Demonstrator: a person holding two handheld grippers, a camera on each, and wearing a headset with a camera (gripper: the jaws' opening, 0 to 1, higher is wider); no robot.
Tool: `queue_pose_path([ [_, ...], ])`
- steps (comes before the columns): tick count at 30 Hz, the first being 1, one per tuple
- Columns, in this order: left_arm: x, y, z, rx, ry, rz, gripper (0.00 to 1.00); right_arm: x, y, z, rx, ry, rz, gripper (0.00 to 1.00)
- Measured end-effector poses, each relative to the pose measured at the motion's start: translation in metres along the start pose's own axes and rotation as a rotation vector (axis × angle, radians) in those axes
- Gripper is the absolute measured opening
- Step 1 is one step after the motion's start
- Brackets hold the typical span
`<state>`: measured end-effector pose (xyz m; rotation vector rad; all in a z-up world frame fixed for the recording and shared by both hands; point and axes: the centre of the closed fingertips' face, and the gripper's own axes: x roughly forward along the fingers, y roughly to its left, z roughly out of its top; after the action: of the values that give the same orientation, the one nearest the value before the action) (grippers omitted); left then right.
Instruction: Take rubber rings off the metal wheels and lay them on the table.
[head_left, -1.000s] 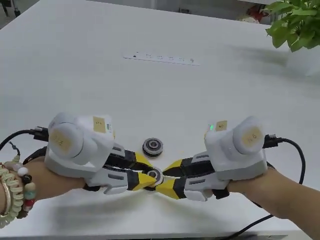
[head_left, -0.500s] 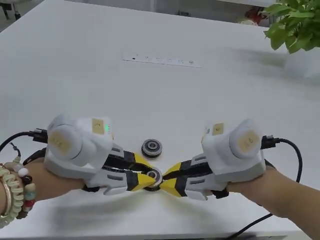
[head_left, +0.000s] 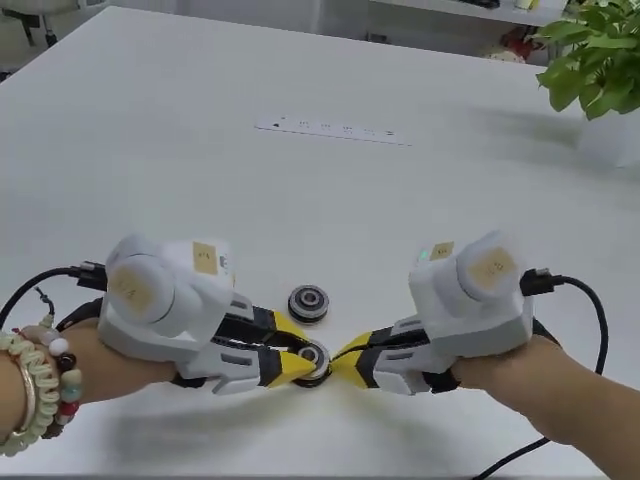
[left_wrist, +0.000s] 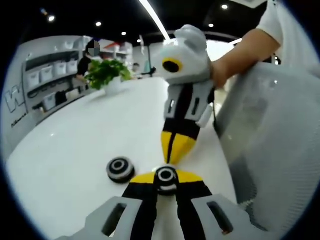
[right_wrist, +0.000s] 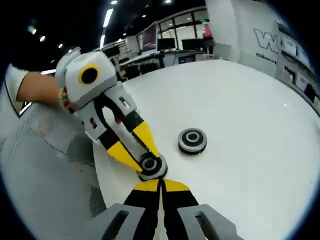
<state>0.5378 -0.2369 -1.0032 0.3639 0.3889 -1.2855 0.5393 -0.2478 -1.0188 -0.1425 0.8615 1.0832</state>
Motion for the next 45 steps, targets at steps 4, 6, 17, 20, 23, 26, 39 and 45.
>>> queue_pose_path([
  [4, 0.001, 0.000, 0.000, 0.001, -0.002, 0.000, 0.14, -0.004, -0.004, 0.002, 0.134, -0.026, 0.020, 0.00],
  [6, 0.001, -0.001, 0.001, 0.001, -0.003, -0.002, 0.14, -0.004, -0.002, 0.001, 0.184, -0.019, 0.032, 0.00],
  [17, 0.002, -0.002, 0.001, 0.003, -0.008, -0.007, 0.14, -0.006, 0.001, 0.006, 0.337, -0.062, 0.089, 0.00],
  [20, 0.002, -0.002, 0.001, 0.006, -0.006, -0.006, 0.14, -0.007, 0.001, 0.006, 0.379, -0.068, 0.101, 0.00],
  [23, 0.002, -0.002, 0.001, 0.016, -0.002, -0.005, 0.14, -0.007, 0.004, 0.007, 0.394, -0.073, 0.111, 0.00],
  [26, 0.002, -0.002, 0.001, 0.018, -0.001, -0.006, 0.14, -0.007, 0.006, 0.009, 0.404, -0.077, 0.119, 0.00],
  [39, 0.002, -0.002, 0.001, 0.015, -0.003, -0.007, 0.14, -0.007, 0.010, 0.012, 0.406, -0.088, 0.137, 0.00],
  [45, 0.003, -0.001, 0.001, 0.014, -0.003, -0.004, 0.14, -0.007, 0.015, 0.018, 0.410, -0.110, 0.170, 0.00],
])
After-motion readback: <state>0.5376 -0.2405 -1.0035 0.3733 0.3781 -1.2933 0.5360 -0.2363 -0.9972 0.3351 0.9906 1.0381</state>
